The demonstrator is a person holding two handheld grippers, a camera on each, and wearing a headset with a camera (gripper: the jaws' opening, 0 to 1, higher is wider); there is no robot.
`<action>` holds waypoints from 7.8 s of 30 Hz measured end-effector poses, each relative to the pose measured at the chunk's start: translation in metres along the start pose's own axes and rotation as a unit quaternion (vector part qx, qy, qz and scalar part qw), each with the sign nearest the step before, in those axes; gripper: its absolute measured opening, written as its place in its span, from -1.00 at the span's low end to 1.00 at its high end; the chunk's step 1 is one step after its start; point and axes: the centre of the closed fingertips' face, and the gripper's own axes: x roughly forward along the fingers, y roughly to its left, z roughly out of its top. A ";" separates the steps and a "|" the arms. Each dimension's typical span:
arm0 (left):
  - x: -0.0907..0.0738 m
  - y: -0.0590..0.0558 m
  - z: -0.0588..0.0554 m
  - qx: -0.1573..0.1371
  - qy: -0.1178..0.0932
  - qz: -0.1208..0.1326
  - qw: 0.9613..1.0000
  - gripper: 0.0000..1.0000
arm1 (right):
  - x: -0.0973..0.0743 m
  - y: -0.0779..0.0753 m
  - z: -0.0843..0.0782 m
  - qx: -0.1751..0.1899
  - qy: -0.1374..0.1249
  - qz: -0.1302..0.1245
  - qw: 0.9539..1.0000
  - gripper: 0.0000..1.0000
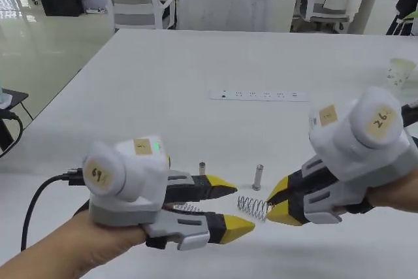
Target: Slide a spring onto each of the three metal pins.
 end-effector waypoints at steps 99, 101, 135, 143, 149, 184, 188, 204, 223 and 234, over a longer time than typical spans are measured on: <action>-0.003 -0.028 0.018 -0.001 -0.046 -0.069 0.997 -0.97 | -0.024 0.028 0.035 0.014 -0.085 0.073 0.994 -0.82; -0.002 -0.029 0.017 0.000 -0.043 -0.069 0.997 -0.97 | -0.024 0.029 0.036 0.013 -0.082 0.074 0.994 -0.82; 0.005 -0.024 0.011 0.005 -0.030 -0.051 0.998 -0.74 | -0.016 0.025 0.033 -0.033 0.000 0.055 0.998 -0.83; 0.002 -0.018 0.013 0.003 -0.033 -0.037 0.999 -0.60 | -0.019 0.017 0.027 -0.039 0.021 0.039 0.998 -0.83; 0.000 -0.011 0.007 -0.007 -0.018 -0.022 1.000 -0.38 | -0.022 0.008 0.018 -0.037 0.036 0.023 0.998 -0.83; -0.073 0.040 0.002 -0.048 -0.029 0.101 0.993 0.09 | -0.047 -0.031 -0.008 0.000 0.065 -0.030 0.997 -0.83; -0.079 0.045 0.000 -0.057 -0.038 0.117 0.991 0.11 | -0.054 -0.042 -0.011 0.007 0.068 -0.046 0.997 -0.83; -0.069 0.046 -0.023 -0.053 -0.010 0.129 0.990 0.23 | -0.069 -0.091 -0.031 0.034 0.097 -0.100 0.990 -0.83; -0.071 0.049 -0.028 -0.054 -0.014 0.137 0.989 0.30 | -0.033 -0.123 -0.062 0.060 0.147 -0.080 0.984 -0.83; -0.074 0.050 -0.012 -0.035 -0.059 0.138 0.988 0.32 | -0.020 -0.123 -0.075 0.075 0.163 -0.072 0.981 -0.83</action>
